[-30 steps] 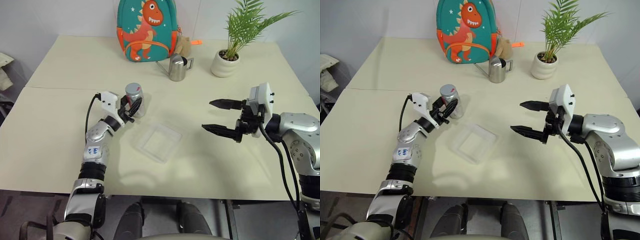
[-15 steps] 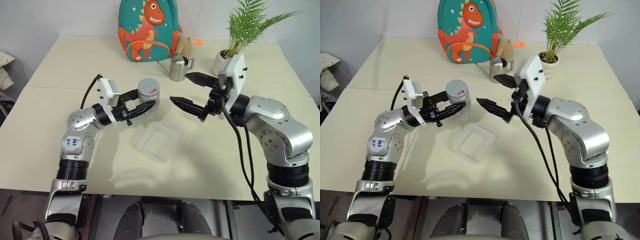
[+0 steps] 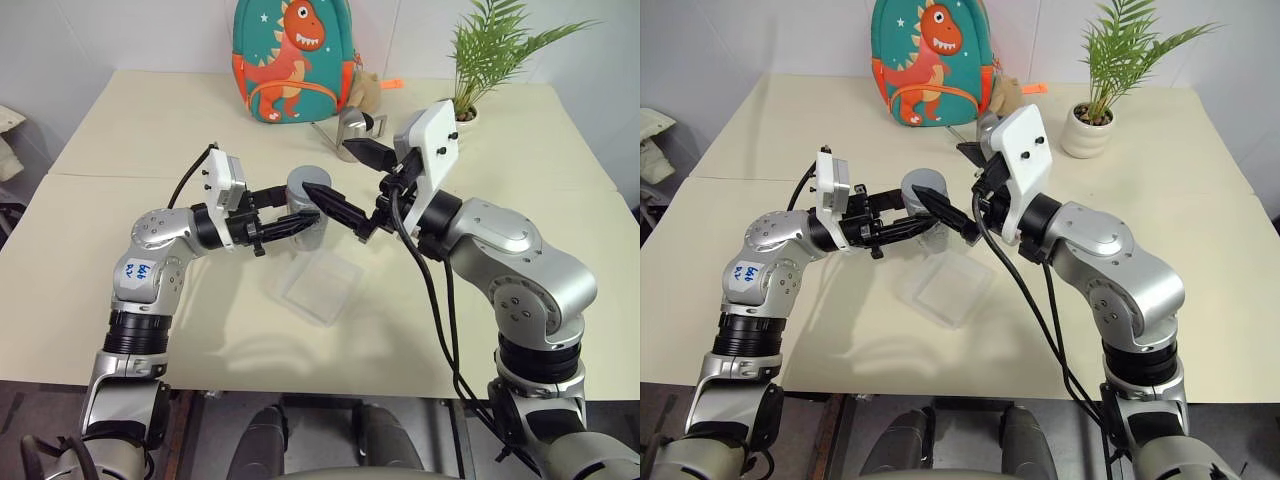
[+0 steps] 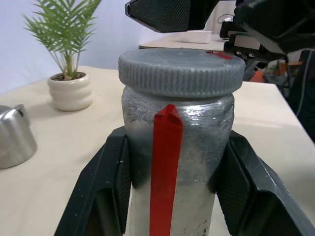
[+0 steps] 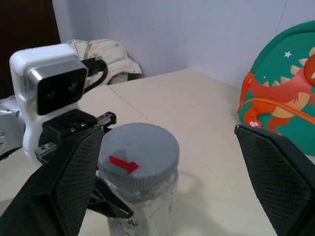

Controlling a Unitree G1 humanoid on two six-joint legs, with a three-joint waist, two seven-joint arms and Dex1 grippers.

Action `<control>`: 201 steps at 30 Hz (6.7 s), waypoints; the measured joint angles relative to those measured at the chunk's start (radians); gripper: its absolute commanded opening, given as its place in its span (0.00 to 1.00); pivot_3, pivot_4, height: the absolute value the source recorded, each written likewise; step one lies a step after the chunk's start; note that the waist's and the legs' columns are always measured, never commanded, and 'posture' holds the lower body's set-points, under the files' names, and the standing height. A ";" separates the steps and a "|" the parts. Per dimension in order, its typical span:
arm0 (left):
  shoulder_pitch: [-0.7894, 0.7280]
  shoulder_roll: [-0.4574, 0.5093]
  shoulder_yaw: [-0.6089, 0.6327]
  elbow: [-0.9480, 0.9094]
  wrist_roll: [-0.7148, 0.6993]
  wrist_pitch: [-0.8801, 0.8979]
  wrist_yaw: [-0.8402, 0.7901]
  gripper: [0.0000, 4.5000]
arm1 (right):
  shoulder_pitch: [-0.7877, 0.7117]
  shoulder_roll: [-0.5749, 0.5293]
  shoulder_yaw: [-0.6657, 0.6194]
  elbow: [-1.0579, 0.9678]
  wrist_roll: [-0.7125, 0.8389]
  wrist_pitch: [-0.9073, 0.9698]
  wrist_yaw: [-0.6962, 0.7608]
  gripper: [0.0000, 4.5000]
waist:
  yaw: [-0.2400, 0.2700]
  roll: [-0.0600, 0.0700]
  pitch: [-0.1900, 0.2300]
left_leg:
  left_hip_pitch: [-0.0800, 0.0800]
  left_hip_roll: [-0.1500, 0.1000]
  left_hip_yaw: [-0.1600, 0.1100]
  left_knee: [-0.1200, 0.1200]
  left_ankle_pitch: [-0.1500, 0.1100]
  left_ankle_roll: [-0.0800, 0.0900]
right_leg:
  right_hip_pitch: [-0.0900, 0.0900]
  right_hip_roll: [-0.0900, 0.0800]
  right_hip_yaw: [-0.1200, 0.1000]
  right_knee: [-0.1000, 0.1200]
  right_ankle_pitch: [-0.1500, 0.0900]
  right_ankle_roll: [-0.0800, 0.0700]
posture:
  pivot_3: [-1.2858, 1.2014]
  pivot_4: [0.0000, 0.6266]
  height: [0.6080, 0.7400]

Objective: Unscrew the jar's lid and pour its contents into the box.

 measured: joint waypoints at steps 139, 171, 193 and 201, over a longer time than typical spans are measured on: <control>-0.010 0.086 -0.020 -0.063 -0.116 0.036 -0.308 0.43 | -0.078 -0.165 0.019 0.043 0.167 -0.011 0.329 1.00 | -0.018 0.000 0.000 | 0.000 0.001 0.000 -0.002 0.000 0.001 | -0.001 0.000 0.000 -0.001 -0.001 -0.001 | 0.52 0.24 1.00; -0.006 0.085 -0.022 -0.026 -0.109 0.014 -0.318 0.43 | -0.099 -0.256 -0.090 -0.004 0.310 0.051 0.273 1.00 | -0.017 0.000 0.000 | -0.001 0.001 0.000 -0.002 0.000 0.001 | -0.001 0.000 0.000 -0.002 -0.001 -0.001 | 0.52 0.24 1.00; -0.029 0.062 -0.030 -0.009 -0.101 -0.006 -0.324 0.43 | -0.154 -0.087 0.115 0.122 0.159 -0.043 0.292 1.00 | -0.018 0.000 0.000 | -0.001 0.001 0.000 -0.002 0.000 0.001 | -0.001 0.000 0.000 -0.002 -0.001 -0.001 | 0.52 0.24 1.00; -0.029 0.062 -0.030 -0.009 -0.101 -0.006 -0.317 0.43 | -0.153 -0.075 0.119 0.122 0.137 -0.054 0.291 1.00 | -0.018 0.000 0.000 | -0.001 0.001 0.000 -0.002 0.000 0.001 | -0.001 0.000 0.000 -0.001 -0.001 -0.001 | 0.52 0.24 1.00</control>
